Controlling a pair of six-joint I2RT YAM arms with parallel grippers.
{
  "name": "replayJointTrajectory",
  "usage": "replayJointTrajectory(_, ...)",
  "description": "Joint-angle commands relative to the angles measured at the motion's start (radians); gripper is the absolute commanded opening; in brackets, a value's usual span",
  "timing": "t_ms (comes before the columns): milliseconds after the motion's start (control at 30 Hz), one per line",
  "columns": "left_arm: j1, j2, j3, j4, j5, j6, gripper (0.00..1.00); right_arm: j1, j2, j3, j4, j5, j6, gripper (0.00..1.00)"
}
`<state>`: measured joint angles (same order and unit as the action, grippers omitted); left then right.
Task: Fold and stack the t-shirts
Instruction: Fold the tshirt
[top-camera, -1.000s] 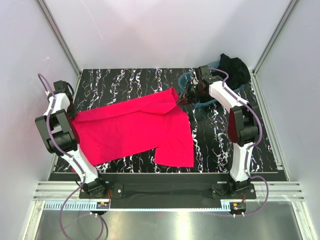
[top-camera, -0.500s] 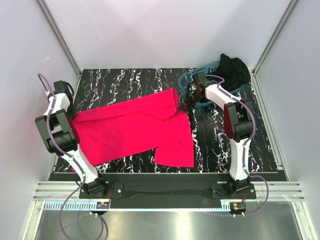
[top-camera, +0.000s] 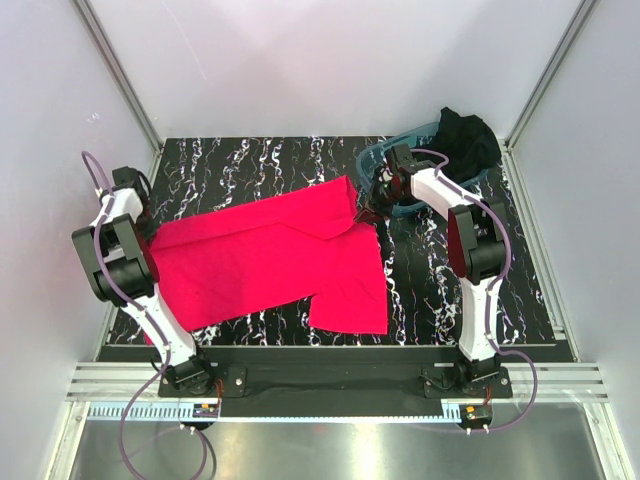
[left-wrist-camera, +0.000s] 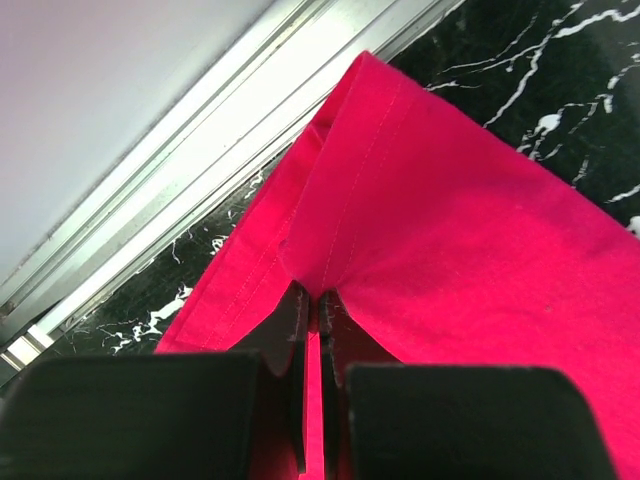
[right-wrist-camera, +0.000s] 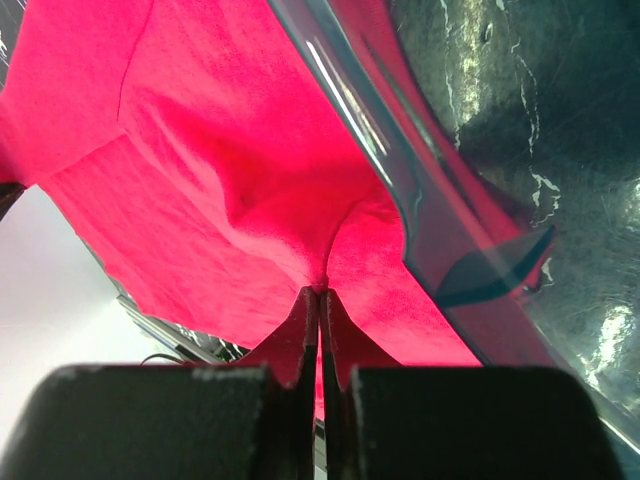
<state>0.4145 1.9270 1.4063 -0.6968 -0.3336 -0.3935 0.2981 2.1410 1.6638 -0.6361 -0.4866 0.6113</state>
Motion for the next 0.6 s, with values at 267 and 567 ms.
replayJointTrajectory(267,0.004,-0.088,0.061,0.057,0.002,0.05,0.0,0.001,-0.047,0.022,-0.042,0.013,-0.053,0.0)
replayJointTrajectory(567,0.0,-0.049,0.103,0.069,0.031,0.113,0.0,-0.001,-0.058,0.001,-0.073,0.017,-0.087,0.0)
